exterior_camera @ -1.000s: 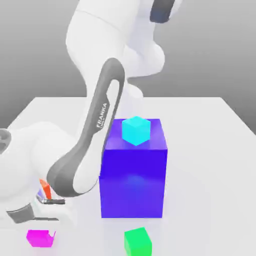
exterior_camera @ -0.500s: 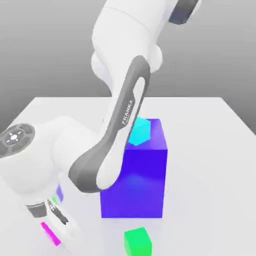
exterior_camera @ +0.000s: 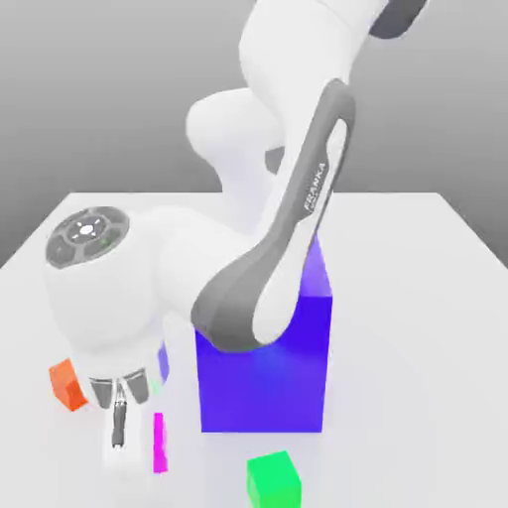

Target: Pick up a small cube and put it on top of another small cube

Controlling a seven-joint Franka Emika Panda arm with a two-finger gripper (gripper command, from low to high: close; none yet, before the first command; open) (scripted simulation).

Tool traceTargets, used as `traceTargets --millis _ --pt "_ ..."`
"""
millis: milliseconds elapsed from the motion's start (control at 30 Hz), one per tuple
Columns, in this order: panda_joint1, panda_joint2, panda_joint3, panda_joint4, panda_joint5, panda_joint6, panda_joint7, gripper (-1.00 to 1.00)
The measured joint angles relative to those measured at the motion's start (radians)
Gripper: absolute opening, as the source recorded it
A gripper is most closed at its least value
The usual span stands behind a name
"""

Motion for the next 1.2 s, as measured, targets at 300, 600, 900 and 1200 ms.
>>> traceTargets --millis 300,600,900,1200 --pt "0.203 -0.029 -0.127 -0.031 0.062 0.012 0.393 -1.0" --pt "0.442 -0.056 -0.277 -0.058 0.131 0.029 0.772 -1.0" --pt "0.617 -0.005 -0.356 -0.083 0.182 0.003 1.143 -1.0" --pt "0.443 0.125 -0.113 -0.061 0.33 0.051 1.136 1.0"
